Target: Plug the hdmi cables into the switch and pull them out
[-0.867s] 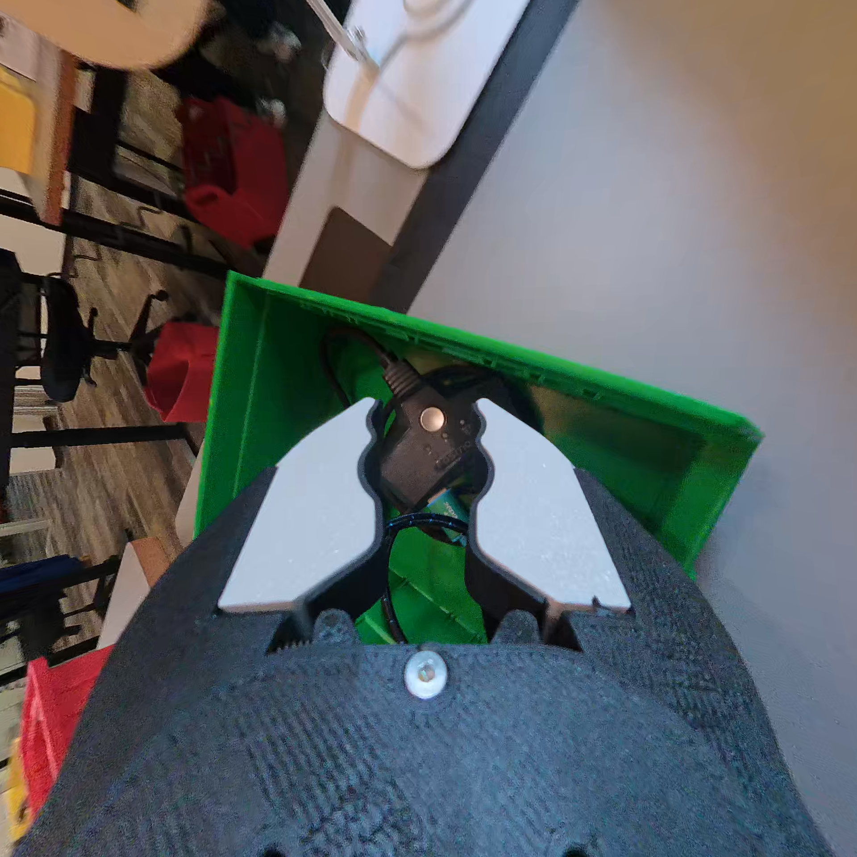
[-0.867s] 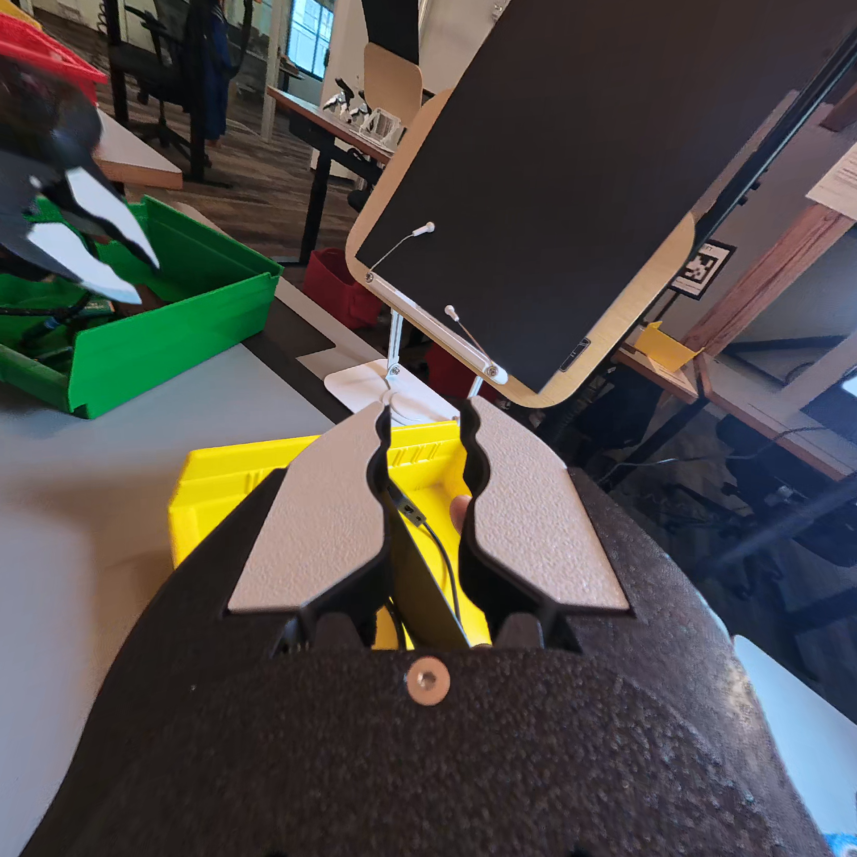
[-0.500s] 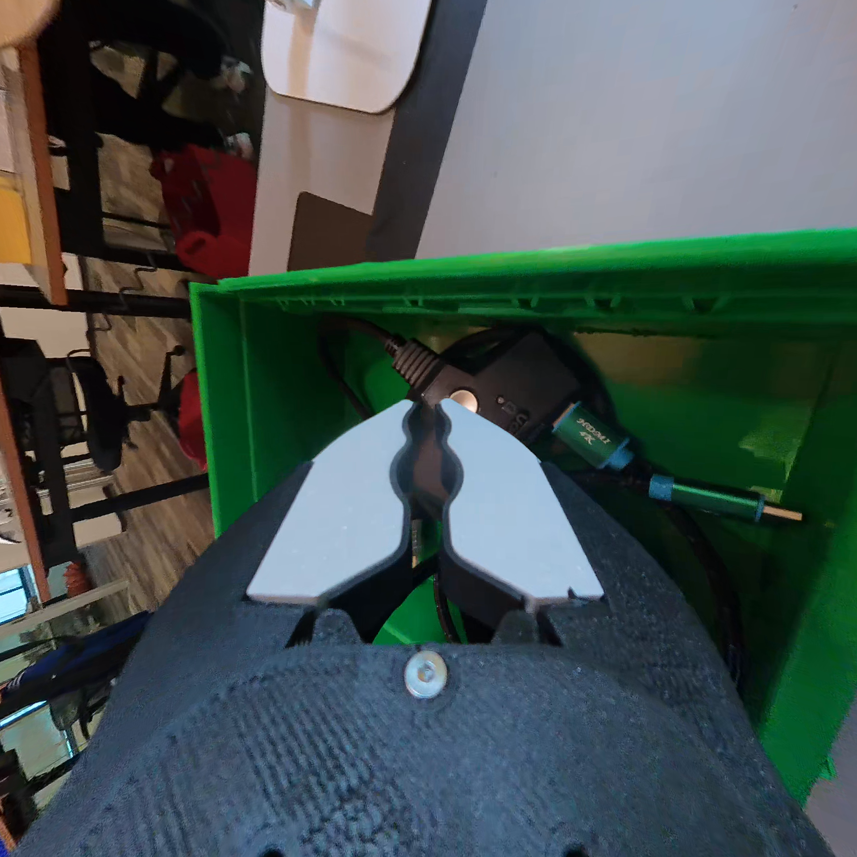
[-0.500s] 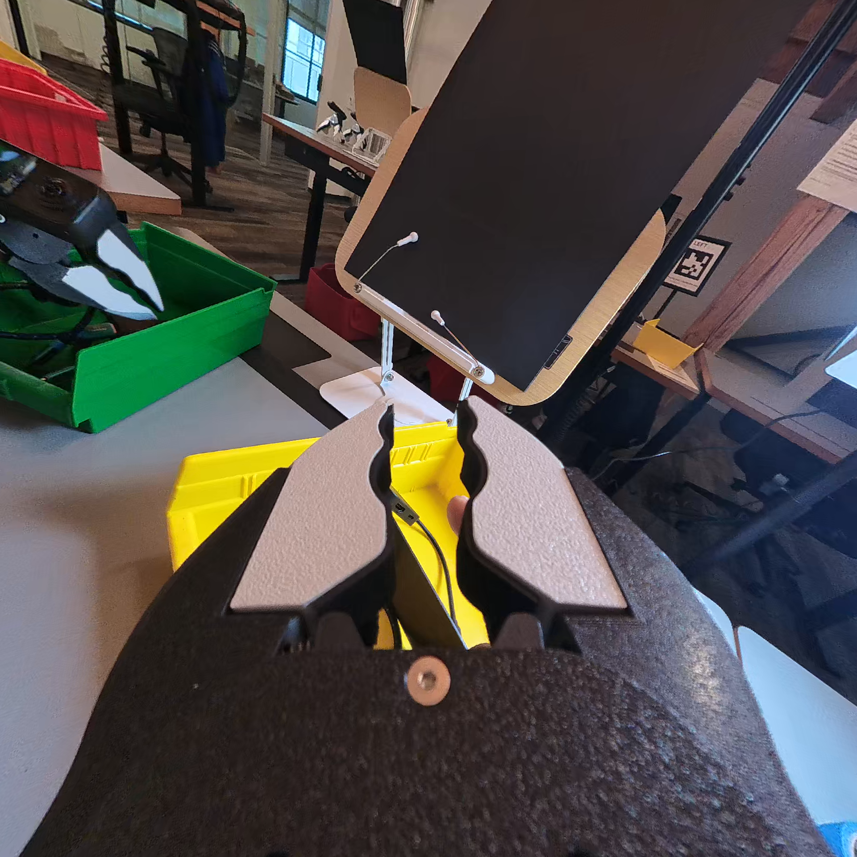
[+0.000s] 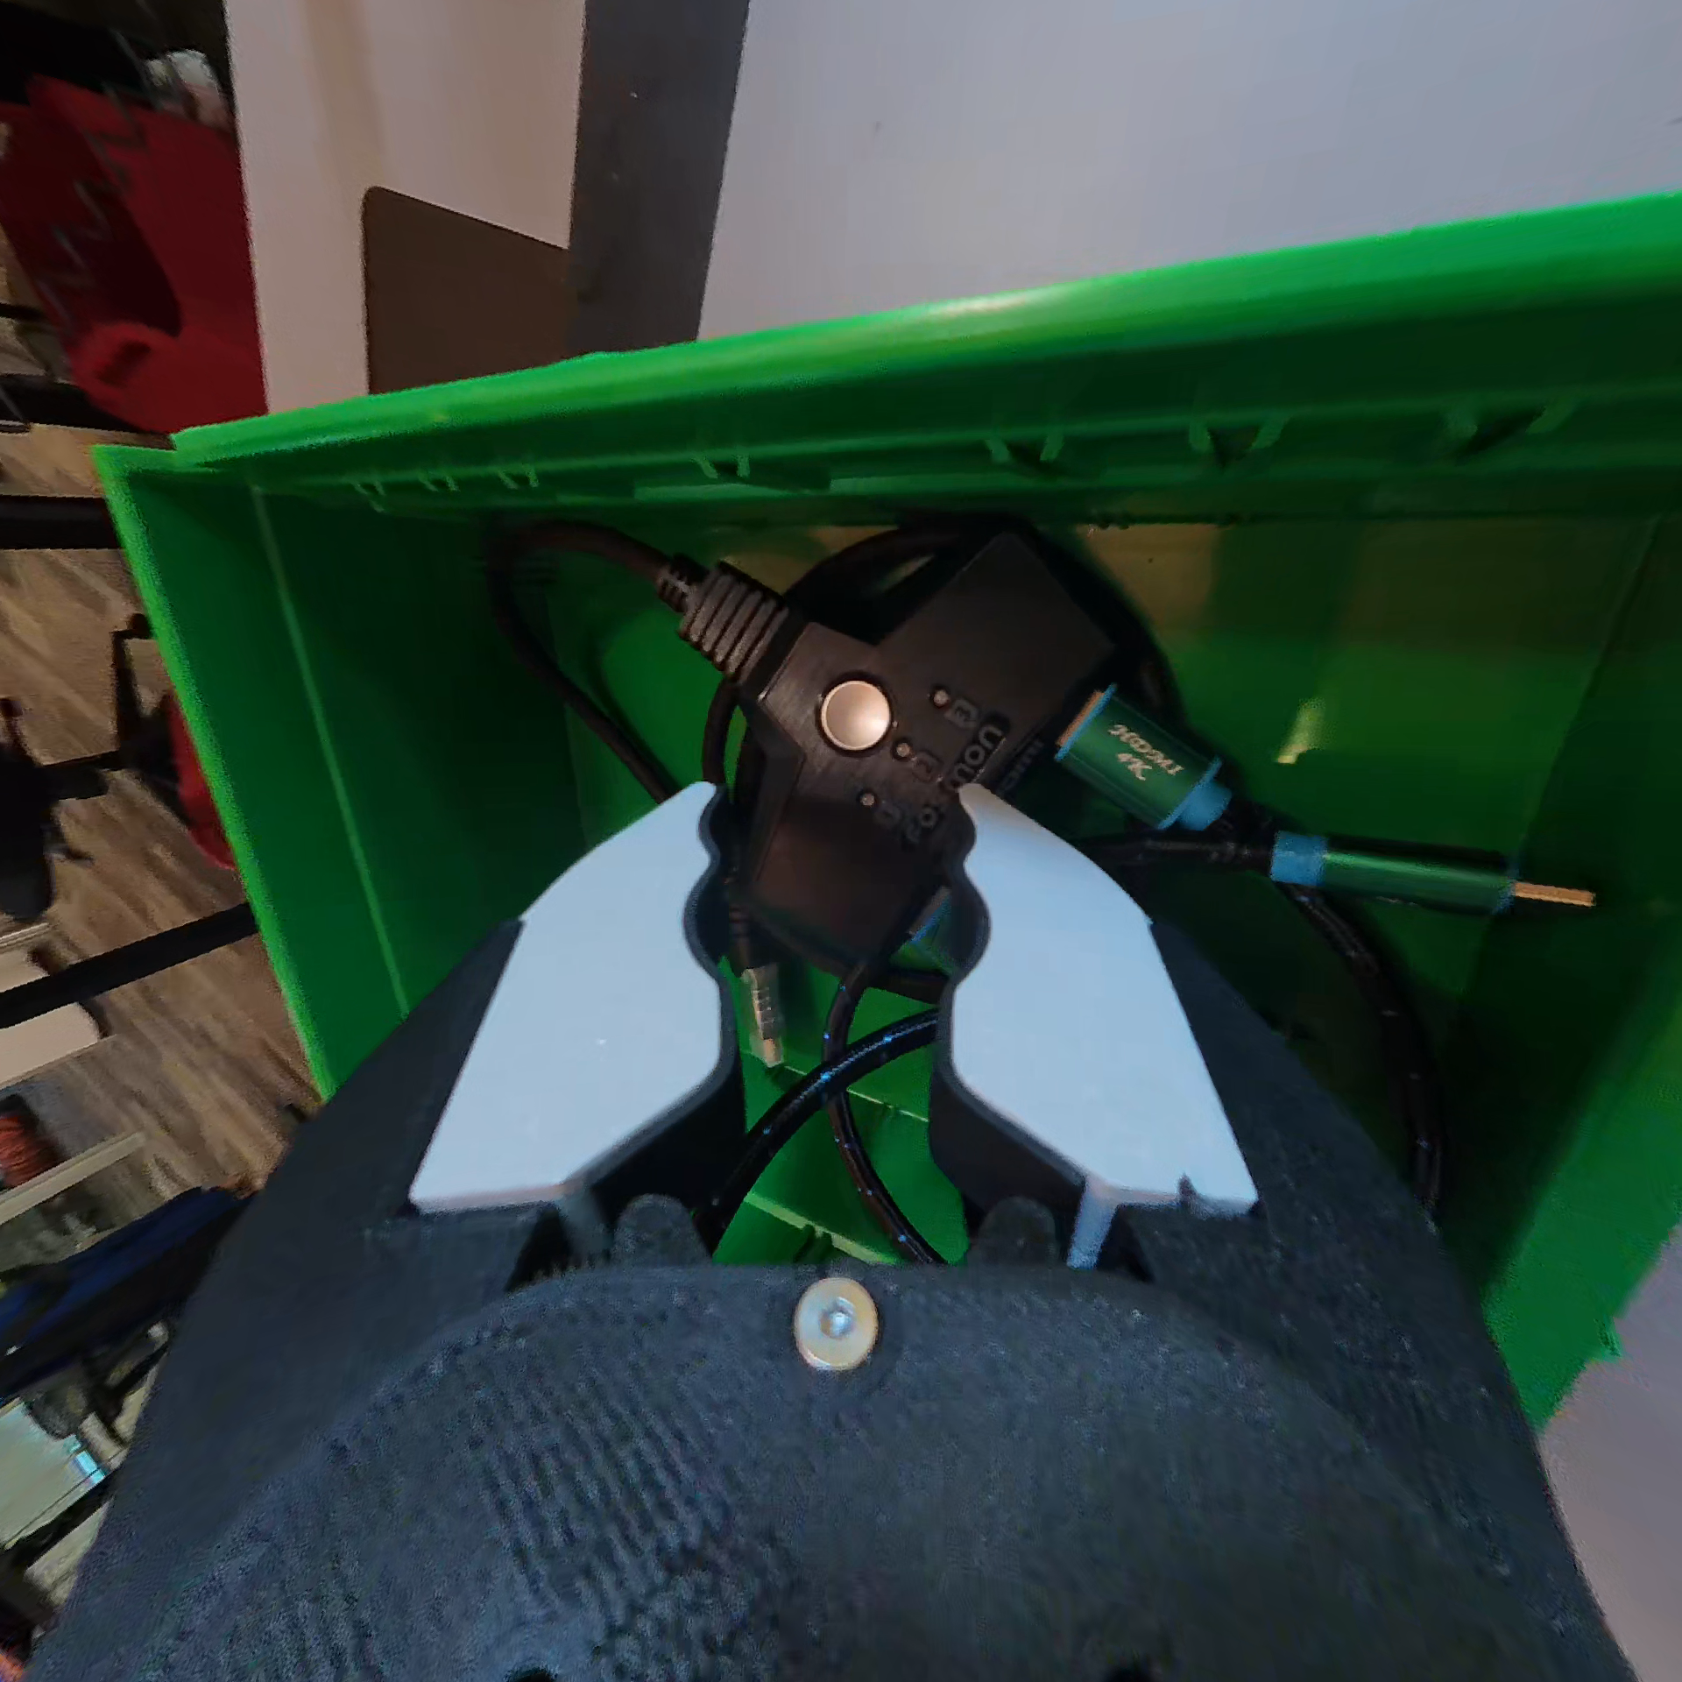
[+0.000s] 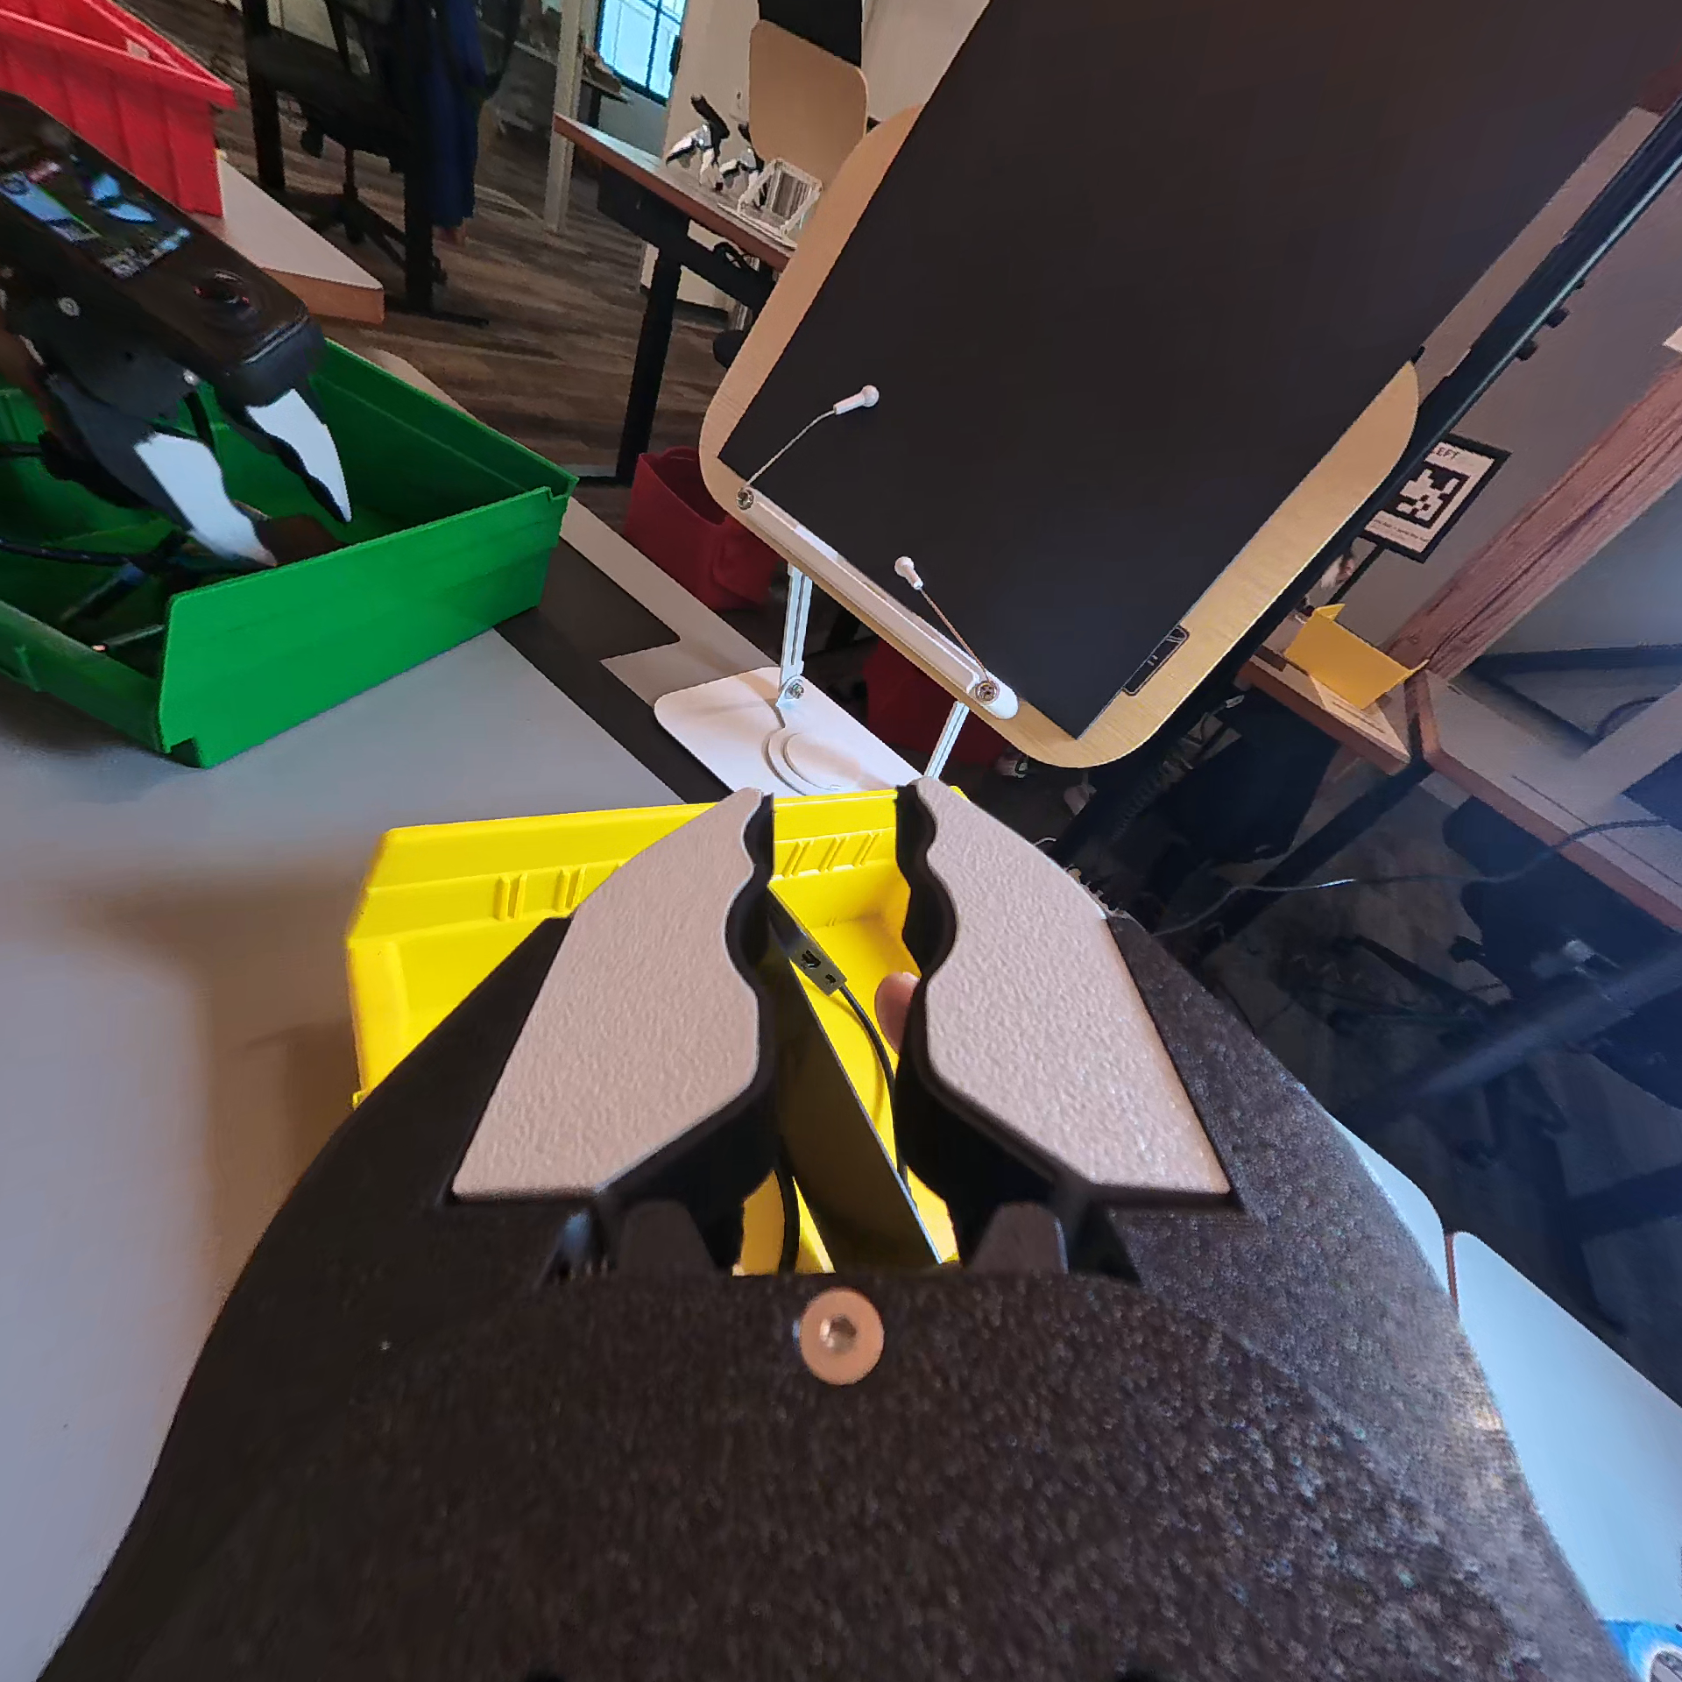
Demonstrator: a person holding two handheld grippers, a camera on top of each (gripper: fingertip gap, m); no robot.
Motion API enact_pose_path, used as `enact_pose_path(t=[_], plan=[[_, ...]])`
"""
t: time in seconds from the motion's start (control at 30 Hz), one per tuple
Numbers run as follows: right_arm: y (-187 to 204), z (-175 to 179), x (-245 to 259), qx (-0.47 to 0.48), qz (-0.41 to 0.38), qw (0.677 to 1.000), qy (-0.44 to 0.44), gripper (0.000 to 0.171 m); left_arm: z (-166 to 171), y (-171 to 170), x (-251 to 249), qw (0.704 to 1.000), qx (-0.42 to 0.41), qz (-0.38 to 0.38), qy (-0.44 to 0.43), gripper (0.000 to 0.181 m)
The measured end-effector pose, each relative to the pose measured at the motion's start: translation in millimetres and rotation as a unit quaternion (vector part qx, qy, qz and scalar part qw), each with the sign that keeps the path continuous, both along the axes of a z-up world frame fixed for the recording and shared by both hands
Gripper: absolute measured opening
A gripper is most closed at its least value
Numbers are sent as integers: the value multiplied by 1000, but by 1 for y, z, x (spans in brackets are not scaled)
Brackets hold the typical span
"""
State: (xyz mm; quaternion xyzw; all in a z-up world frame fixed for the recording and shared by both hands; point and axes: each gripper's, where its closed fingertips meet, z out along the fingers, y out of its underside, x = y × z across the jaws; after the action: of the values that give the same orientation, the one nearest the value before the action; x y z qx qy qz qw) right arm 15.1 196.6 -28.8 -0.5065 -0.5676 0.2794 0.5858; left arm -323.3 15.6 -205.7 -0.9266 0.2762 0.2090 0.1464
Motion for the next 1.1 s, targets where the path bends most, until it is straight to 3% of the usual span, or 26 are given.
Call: enact_pose_path(t=[0.03, 0.33, 0.6, 0.9, 1.1], plan=[[0, 0, 0, -1, 1, 1000, 0, 26, -2, -3, 2, 1000, -16, 1, -12, 55], [-2, -7, -3, -2, 9, 1000, -12, 25, -16, -11, -4, 990, -137, -5, 1, 78], [-5, -16, -5, 15, 25, 999, -32, 25, -37, -4, -7, 982, -188, -22, -18, 71], [-11, -7, -5, 29, 31, 999, -14, 23, -11, -7, -5, 994, -91, -56, -5, 67], [-23, 1, -8, 41, 41, 998, -4, 22, 55, -16, 2, 998, 29, -51, 4, 62]])
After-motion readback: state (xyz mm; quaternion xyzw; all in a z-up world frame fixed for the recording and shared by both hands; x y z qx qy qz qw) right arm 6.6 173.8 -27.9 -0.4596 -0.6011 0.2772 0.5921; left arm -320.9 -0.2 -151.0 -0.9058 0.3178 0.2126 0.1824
